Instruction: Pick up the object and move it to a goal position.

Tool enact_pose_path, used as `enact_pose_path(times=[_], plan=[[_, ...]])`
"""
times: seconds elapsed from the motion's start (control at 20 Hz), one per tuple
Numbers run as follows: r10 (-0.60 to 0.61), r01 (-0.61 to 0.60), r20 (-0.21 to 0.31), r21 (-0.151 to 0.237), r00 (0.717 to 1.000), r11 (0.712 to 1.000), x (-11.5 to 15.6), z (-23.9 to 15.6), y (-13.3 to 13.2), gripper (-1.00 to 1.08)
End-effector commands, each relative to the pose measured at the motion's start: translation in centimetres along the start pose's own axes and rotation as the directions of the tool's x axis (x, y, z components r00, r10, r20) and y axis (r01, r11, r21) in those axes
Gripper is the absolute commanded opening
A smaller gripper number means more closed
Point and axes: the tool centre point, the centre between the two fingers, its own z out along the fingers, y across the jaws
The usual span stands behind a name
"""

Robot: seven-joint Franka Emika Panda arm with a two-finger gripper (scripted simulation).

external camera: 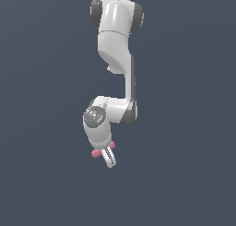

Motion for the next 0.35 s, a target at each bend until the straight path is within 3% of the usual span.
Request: enact_pose_path(times=[0.0,0.3], plan=[[0.000,0.000,0.000,0.000,1.000,1.000,0.24,-0.01,-0.38,-1.00],[0.000,0.000,0.000,0.000,1.000,1.000,0.43,-0.01,-0.69,-1.00]])
